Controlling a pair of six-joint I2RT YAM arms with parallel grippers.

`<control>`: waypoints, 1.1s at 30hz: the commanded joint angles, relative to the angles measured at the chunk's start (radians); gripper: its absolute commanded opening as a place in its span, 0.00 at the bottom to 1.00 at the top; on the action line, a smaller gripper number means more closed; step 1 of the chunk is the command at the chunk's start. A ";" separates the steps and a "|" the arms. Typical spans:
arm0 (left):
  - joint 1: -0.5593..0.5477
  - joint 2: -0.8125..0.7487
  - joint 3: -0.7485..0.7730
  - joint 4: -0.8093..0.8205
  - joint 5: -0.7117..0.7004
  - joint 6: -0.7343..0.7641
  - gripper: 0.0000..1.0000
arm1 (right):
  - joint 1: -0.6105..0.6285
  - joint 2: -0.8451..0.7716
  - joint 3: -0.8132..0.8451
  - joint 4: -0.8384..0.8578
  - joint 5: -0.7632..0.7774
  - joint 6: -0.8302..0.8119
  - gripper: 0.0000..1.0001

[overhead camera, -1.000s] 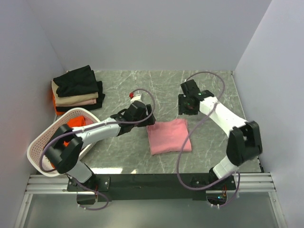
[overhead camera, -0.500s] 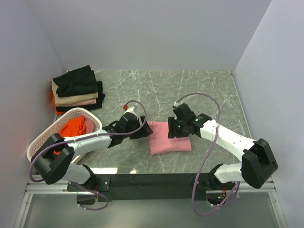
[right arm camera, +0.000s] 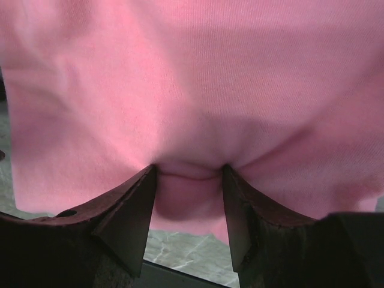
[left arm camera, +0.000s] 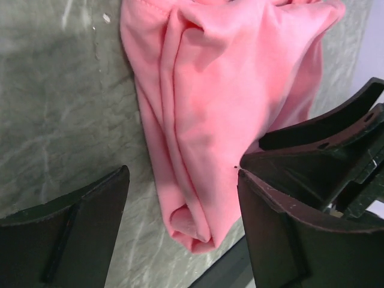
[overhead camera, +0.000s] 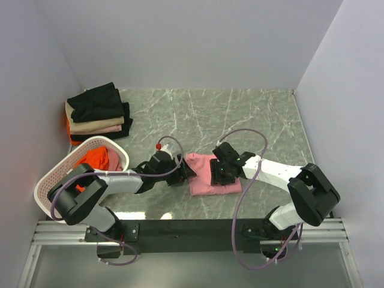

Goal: Fold and stack the t-shirts
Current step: Neatly place the folded tshirt to the corner

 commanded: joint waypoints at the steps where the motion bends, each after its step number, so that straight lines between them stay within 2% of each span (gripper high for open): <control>1: -0.004 0.027 -0.010 0.105 0.026 -0.039 0.79 | 0.010 0.030 -0.040 0.037 0.008 0.028 0.56; 11: -0.072 0.154 -0.005 0.211 0.013 -0.102 0.79 | 0.017 0.033 -0.052 0.039 0.001 0.032 0.56; 20: -0.102 0.239 0.038 0.245 0.006 -0.110 0.72 | 0.020 0.025 -0.046 0.037 -0.009 0.035 0.56; 26: -0.102 0.266 0.067 0.198 -0.041 -0.088 0.49 | 0.024 0.019 -0.053 0.043 -0.014 0.042 0.56; 29: -0.104 0.280 0.087 0.167 -0.064 -0.068 0.31 | 0.026 0.013 -0.053 0.040 -0.014 0.042 0.56; 30: -0.104 0.283 0.096 0.146 -0.073 -0.055 0.19 | 0.029 0.007 -0.052 0.037 -0.012 0.043 0.56; 32: -0.102 0.291 0.131 0.098 -0.109 -0.036 0.02 | 0.030 -0.002 -0.047 0.027 -0.008 0.043 0.56; 33: -0.096 0.291 0.143 0.075 -0.119 -0.009 0.00 | 0.029 -0.016 -0.041 0.014 0.001 0.042 0.56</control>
